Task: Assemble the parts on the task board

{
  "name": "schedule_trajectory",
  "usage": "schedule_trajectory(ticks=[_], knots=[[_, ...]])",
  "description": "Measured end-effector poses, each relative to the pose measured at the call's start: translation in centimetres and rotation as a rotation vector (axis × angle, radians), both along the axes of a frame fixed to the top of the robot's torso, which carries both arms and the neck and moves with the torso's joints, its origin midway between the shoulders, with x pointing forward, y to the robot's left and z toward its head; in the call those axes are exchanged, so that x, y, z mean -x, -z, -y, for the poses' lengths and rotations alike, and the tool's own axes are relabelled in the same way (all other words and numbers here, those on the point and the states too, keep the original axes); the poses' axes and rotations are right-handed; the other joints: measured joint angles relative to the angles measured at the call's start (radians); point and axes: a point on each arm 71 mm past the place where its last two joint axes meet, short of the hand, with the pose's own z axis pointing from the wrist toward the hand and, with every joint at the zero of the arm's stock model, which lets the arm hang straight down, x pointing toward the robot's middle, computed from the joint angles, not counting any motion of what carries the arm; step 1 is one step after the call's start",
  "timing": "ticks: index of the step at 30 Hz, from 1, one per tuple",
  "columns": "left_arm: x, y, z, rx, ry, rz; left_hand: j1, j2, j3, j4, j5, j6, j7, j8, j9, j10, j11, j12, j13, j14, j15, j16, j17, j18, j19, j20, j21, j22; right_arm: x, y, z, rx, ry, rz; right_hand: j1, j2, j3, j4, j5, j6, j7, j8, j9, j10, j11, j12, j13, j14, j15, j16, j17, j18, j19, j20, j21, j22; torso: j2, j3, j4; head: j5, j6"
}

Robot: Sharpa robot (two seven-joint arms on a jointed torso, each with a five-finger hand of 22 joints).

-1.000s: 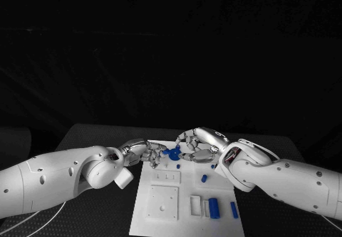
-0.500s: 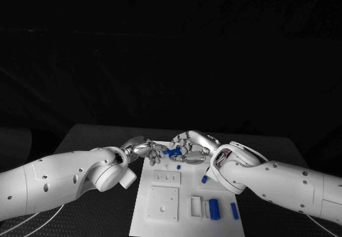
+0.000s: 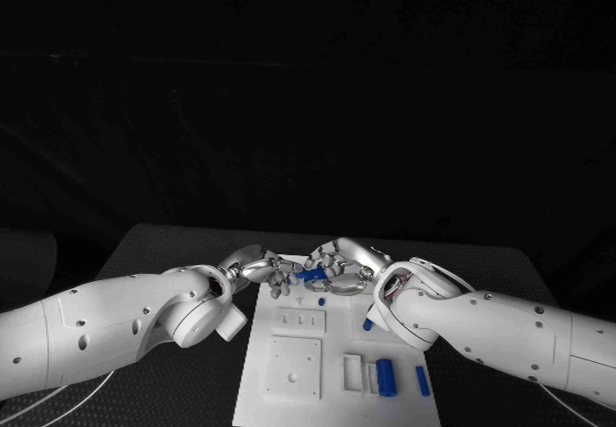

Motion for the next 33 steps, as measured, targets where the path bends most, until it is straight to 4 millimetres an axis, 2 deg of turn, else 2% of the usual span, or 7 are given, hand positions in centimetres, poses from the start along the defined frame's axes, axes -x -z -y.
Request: schedule_trajectory(ticks=[6,8,10,14,19,33], knots=[[0.1,-0.03,0.14,0.0,0.006,0.003,0.0,0.0,0.0,0.0,0.003,0.0,0.0,0.0,0.0,0.0,0.0,0.0,0.0,0.0,0.0,0.0,0.0,0.0,0.0,0.0,0.0,0.0,-0.01,0.03,-0.07,-0.002,-0.001,-0.007,0.017,0.017,0.031,-0.001,-0.052,0.016,-0.006,0.006,0.0,0.002,-0.002,0.001,-0.006,0.003,-0.003,0.004,0.0,0.0,0.004,-0.001,0.0,0.0,0.0,0.0005,-0.0008,0.001,0.0],[0.12,-0.04,0.18,0.0,0.007,0.003,0.0,0.0,0.0,0.0,0.003,0.0,0.0,0.0,0.0,0.0,0.0,0.0,0.0,0.0,0.0,0.0,0.0,0.0,0.0,0.0,0.0,0.0,-0.01,0.03,-0.09,-0.003,-0.002,-0.008,0.029,0.029,0.064,0.004,-0.094,0.029,-0.01,0.013,0.0,0.005,-0.006,0.005,-0.009,0.004,-0.003,0.004,0.0,0.0,0.005,-0.002,0.0,0.0,0.0,0.0007,-0.0008,0.001,0.0],[0.15,-0.05,0.22,0.0,0.009,0.004,0.0,0.0,0.0,0.0,0.003,0.001,-0.001,-0.001,0.0,0.0,0.0,0.0,0.0,0.0,0.0,0.0,0.0,0.0,0.0,0.0,0.0,0.0,0.0,0.03,-0.1,-0.003,-0.003,-0.008,0.037,0.037,0.095,0.009,-0.125,0.044,-0.019,0.021,-0.001,0.007,-0.014,0.008,-0.011,0.007,-0.011,0.004,0.0,0.0,0.005,-0.002,0.0,0.0,0.0,0.0008,-0.0009,0.001,0.0],[0.2,-0.06,0.34,0.0,0.012,0.004,0.0,0.0,-0.001,-0.001,0.003,0.001,-0.001,-0.001,-0.001,0.0,0.0,0.0,0.0,0.0,0.001,0.0,0.0,0.0,0.0,0.0,0.0,0.0,0.03,0.06,-0.16,-0.004,-0.007,-0.009,0.048,0.047,0.129,0.009,-0.151,0.063,-0.034,0.032,-0.001,0.007,-0.021,0.008,-0.015,0.006,-0.017,0.004,0.0,0.0,0.005,-0.002,0.005,0.0,0.0,0.0011,-0.0009,0.001,-0.001],[0.22,-0.06,0.42,0.0,0.015,0.004,0.0,0.0,-0.001,-0.001,0.004,0.001,-0.001,-0.002,-0.001,0.0,0.0,0.0,0.0,0.0,0.001,0.0,0.0,0.0,0.0,0.0,0.0,0.0,0.07,0.09,-0.2,-0.004,-0.011,-0.01,0.042,0.053,0.141,0.005,-0.152,0.087,-0.046,0.044,0.004,0.013,-0.027,0.009,-0.016,0.006,-0.027,0.004,0.0,0.006,0.005,-0.002,0.007,0.0,0.0,0.0011,-0.0011,0.001,-0.001],[0.39,-0.07,0.83,0.003,0.027,0.001,0.0,0.0,-0.001,-0.001,0.004,0.001,-0.001,-0.002,0.002,-0.002,0.002,0.0,0.0,0.0,0.0,0.0,0.0,0.0,0.0,0.0,0.0,0.0,0.12,0.15,-0.34,-0.004,-0.015,-0.011,0.037,0.058,0.142,0.004,-0.152,0.104,-0.051,0.054,0.005,0.016,-0.037,0.009,-0.02,0.01,-0.031,0.004,0.0,0.006,0.01,-0.004,0.012,0.001,0.0,0.0009,-0.0009,0.001,-0.003]])
